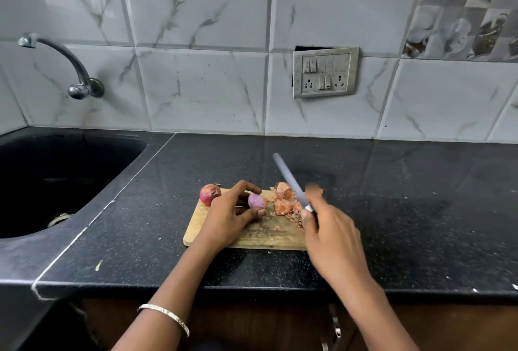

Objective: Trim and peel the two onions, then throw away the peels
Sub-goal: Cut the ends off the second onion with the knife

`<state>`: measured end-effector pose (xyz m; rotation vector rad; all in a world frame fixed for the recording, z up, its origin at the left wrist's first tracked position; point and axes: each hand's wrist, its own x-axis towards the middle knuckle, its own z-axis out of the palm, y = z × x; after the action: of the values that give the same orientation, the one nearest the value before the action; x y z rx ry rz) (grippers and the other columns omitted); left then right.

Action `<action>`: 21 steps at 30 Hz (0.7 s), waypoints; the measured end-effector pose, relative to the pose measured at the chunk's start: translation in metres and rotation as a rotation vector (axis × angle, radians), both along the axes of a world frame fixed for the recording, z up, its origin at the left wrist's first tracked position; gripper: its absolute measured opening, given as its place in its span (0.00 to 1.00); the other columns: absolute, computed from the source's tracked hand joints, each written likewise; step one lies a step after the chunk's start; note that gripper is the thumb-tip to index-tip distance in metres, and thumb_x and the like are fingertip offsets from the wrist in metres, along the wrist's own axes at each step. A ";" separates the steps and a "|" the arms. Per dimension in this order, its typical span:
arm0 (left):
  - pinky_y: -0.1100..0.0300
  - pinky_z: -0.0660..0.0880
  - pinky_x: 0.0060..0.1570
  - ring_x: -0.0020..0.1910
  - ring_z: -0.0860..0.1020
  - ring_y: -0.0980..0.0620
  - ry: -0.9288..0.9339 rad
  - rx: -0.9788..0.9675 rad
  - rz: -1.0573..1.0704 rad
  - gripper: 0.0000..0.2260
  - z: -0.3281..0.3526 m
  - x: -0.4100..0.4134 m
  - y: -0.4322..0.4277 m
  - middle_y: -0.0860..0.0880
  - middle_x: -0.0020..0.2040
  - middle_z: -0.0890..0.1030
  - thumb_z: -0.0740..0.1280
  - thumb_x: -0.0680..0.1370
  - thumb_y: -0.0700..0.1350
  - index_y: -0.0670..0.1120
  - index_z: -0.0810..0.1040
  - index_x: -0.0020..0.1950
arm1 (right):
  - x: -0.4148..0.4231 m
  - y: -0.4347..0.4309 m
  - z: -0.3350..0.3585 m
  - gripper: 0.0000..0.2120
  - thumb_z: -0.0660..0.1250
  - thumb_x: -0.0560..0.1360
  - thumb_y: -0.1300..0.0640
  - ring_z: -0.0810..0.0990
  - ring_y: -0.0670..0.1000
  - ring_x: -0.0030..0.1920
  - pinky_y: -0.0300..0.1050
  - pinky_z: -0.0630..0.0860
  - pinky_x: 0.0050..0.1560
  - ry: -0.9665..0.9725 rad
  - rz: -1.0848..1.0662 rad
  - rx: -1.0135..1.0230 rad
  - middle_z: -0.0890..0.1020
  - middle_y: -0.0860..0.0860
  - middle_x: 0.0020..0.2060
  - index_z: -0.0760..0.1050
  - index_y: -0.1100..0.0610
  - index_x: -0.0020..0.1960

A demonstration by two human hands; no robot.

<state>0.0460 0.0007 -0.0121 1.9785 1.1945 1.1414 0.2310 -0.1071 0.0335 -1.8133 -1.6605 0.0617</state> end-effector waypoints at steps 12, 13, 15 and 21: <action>0.56 0.81 0.54 0.48 0.83 0.61 0.031 0.050 0.037 0.13 -0.002 0.004 -0.001 0.57 0.49 0.85 0.77 0.74 0.45 0.51 0.79 0.57 | -0.028 0.002 -0.015 0.18 0.56 0.84 0.50 0.79 0.51 0.57 0.43 0.69 0.44 -0.078 0.035 -0.081 0.80 0.47 0.56 0.69 0.45 0.73; 0.56 0.81 0.54 0.48 0.83 0.61 0.028 0.049 0.042 0.14 -0.002 0.004 -0.001 0.56 0.49 0.85 0.77 0.74 0.45 0.51 0.79 0.57 | -0.028 0.002 -0.015 0.18 0.56 0.84 0.50 0.79 0.52 0.57 0.44 0.69 0.44 -0.084 0.040 -0.084 0.80 0.47 0.56 0.69 0.45 0.73; 0.58 0.80 0.53 0.48 0.83 0.62 0.029 0.047 0.051 0.14 -0.002 0.004 -0.001 0.56 0.49 0.85 0.77 0.74 0.45 0.51 0.80 0.57 | -0.029 0.002 -0.013 0.18 0.56 0.84 0.51 0.80 0.52 0.56 0.45 0.72 0.46 -0.094 0.049 -0.090 0.80 0.48 0.56 0.69 0.46 0.74; 0.70 0.77 0.50 0.47 0.81 0.66 0.033 0.055 0.073 0.14 -0.001 0.005 0.000 0.60 0.46 0.83 0.78 0.72 0.44 0.51 0.81 0.56 | -0.033 0.009 -0.011 0.15 0.56 0.84 0.53 0.81 0.51 0.54 0.43 0.71 0.43 -0.106 0.053 -0.093 0.82 0.49 0.53 0.71 0.49 0.69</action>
<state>0.0509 0.0008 -0.0135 2.0162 1.2743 1.1937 0.1980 -0.0977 0.0221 -1.8696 -1.8067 0.0681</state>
